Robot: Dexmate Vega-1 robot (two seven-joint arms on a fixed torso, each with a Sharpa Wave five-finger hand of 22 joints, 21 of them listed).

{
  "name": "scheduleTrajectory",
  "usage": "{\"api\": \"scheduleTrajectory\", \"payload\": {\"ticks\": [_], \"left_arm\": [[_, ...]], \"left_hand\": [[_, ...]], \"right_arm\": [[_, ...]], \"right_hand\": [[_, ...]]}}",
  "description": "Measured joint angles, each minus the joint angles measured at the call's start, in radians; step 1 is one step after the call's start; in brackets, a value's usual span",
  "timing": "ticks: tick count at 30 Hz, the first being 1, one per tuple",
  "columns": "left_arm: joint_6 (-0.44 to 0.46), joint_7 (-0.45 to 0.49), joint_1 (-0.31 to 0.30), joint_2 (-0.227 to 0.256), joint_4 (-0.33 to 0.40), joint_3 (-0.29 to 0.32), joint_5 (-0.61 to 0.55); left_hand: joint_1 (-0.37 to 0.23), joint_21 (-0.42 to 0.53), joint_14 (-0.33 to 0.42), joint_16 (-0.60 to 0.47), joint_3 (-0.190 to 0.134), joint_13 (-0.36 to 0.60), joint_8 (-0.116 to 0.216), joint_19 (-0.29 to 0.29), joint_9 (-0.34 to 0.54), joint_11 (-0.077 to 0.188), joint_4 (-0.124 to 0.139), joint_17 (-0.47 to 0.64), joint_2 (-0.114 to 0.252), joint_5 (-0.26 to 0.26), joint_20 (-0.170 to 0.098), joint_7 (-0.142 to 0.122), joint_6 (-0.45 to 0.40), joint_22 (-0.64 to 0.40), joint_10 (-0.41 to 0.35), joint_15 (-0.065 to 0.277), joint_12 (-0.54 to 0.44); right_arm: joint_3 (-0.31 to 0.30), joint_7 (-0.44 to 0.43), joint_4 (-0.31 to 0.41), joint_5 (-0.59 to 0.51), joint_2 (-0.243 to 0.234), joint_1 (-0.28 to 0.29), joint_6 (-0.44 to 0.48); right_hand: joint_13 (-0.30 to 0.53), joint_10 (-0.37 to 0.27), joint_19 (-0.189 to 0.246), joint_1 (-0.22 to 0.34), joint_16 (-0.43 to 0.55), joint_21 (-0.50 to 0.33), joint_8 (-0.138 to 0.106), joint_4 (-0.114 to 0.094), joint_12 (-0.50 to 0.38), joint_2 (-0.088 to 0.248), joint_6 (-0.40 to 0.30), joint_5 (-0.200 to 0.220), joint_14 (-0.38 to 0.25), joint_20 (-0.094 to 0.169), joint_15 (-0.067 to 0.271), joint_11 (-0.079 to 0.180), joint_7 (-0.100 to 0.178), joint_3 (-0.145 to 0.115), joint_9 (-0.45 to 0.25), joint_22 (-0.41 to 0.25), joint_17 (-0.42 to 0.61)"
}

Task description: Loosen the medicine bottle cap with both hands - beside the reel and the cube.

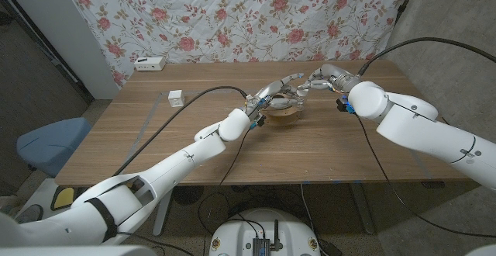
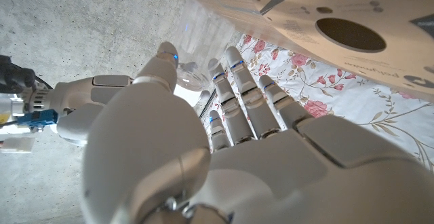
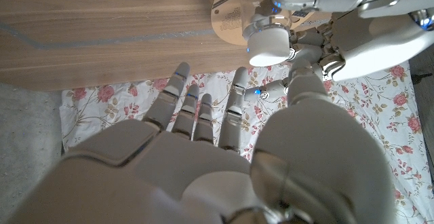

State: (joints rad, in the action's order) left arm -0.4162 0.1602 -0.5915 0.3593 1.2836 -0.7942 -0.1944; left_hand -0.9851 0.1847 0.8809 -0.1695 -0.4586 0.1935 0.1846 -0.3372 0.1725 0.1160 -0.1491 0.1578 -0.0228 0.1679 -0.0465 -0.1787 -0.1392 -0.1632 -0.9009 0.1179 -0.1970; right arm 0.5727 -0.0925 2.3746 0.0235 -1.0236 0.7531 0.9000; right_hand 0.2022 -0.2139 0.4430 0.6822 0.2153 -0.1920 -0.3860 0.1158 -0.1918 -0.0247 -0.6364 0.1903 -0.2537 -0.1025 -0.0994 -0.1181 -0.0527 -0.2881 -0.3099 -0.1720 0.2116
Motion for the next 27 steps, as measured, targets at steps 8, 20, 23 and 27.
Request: {"api": "scheduleTrajectory", "payload": {"ticks": [8, 20, 23, 27], "left_arm": [[-0.001, 0.001, -0.004, 0.006, 0.007, 0.004, 0.0], [0.003, 0.006, -0.017, 0.016, 0.03, 0.01, -0.006], [0.005, 0.006, -0.02, 0.018, 0.035, 0.011, -0.008], [0.007, 0.007, -0.022, 0.02, 0.039, 0.012, -0.009]], "left_hand": [[0.0, 0.0, 0.0, 0.0, -0.003, -0.001, 0.0, 0.0, 0.0, 0.0, -0.003, 0.0, 0.0, 0.0, 0.0, 0.0, 0.0, 0.0, 0.0, 0.0, 0.0], [-0.003, 0.0, 0.0, 0.0, -0.003, -0.001, 0.0, 0.0, 0.0, 0.001, -0.003, 0.0, 0.002, 0.003, 0.0, 0.0, 0.0, 0.0, 0.001, 0.0, 0.002], [-0.003, 0.0, 0.0, 0.0, -0.003, -0.001, 0.0, 0.0, 0.0, 0.002, -0.003, 0.0, 0.002, 0.003, 0.0, 0.0, 0.0, 0.0, 0.002, 0.0, 0.004], [-0.006, 0.0, 0.0, 0.0, -0.003, -0.001, 0.0, 0.0, 0.0, 0.002, -0.003, 0.0, 0.0, 0.003, 0.0, 0.0, 0.0, 0.0, 0.002, 0.0, 0.0]], "right_arm": [[0.014, 0.042, 0.02, 0.005, -0.025, -0.034, 0.029], [0.032, 0.147, 0.043, 0.024, -0.08, -0.099, 0.054], [0.032, 0.168, 0.046, 0.03, -0.09, -0.11, 0.056], [0.034, 0.19, 0.048, 0.035, -0.1, -0.122, 0.056]], "right_hand": [[0.0, 0.029, -0.024, -0.025, -0.012, 0.004, 0.033, -0.001, 0.003, -0.004, 0.055, 0.0, 0.028, -0.013, -0.028, -0.018, -0.012, 0.007, 0.008, 0.0, -0.003], [0.0, 0.072, 0.023, -0.017, -0.016, -0.008, 0.068, 0.022, 0.007, -0.01, 0.105, 0.014, 0.063, -0.098, -0.064, -0.033, -0.019, -0.001, 0.018, 0.0, -0.012], [0.0, 0.078, 0.029, -0.008, -0.016, -0.012, 0.073, 0.024, 0.007, -0.009, 0.114, 0.015, 0.059, -0.105, -0.071, -0.038, -0.02, -0.002, 0.018, 0.0, -0.012], [0.0, 0.087, 0.042, 0.004, -0.016, -0.012, 0.073, 0.029, 0.007, -0.011, 0.121, 0.015, 0.065, -0.108, -0.076, -0.041, -0.024, -0.007, 0.018, 0.0, -0.012]]}}
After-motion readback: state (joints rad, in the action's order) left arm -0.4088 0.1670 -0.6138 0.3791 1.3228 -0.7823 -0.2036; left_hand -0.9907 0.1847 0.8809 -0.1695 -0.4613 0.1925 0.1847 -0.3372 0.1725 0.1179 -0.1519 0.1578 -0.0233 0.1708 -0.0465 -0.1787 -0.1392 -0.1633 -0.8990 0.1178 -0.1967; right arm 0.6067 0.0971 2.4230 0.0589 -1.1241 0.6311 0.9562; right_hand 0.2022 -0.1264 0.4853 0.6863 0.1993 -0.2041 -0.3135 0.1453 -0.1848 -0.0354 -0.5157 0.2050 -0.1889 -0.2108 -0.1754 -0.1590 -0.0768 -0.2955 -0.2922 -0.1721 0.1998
